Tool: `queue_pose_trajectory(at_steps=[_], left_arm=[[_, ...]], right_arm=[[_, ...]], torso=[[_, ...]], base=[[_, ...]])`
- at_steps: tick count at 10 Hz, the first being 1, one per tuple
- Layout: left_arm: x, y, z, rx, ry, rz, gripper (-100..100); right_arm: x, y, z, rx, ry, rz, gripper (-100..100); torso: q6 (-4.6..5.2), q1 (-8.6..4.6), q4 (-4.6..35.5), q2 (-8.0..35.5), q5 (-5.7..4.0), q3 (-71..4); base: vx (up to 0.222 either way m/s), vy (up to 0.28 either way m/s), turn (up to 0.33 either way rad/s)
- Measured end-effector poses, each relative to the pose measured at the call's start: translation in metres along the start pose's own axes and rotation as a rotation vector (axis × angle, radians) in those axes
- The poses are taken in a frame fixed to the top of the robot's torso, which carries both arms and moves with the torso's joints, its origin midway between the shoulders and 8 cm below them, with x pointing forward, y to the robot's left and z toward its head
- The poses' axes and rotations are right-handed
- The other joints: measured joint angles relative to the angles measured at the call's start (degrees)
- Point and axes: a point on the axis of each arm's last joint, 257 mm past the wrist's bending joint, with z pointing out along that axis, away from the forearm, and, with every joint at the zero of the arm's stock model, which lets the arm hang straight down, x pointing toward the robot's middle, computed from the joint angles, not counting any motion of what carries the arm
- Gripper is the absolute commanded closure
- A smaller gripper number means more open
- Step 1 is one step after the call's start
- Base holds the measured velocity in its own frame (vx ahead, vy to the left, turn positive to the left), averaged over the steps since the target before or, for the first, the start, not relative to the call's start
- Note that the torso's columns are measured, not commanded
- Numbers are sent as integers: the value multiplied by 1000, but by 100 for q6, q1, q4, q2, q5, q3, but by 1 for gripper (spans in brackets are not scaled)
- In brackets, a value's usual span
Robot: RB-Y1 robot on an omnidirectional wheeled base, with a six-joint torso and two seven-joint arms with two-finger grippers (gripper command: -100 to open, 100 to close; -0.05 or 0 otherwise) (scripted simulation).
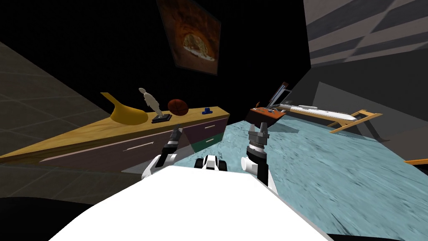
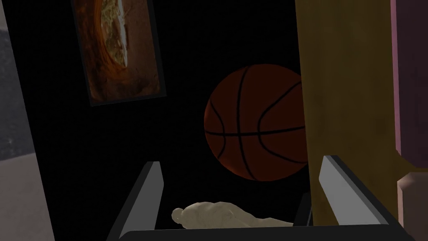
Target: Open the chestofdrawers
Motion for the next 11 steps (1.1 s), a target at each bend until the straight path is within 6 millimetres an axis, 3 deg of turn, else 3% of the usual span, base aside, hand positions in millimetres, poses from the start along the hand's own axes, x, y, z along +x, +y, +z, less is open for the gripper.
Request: queue_pose_trajectory(at_steps=[5, 11], left_arm=[[-14, 40, -13, -78, -30, 5, -100], [-32, 96, -42, -191, -92, -8, -100]], right_arm=[[0, 0, 0, 0, 0, 0, 0], [0, 0, 0, 0, 0, 0, 0]], torso=[[1, 1, 0, -1, 0, 0], [0, -2, 1, 3, -1, 2]], base=[[111, -159, 51], [129, -209, 63]])
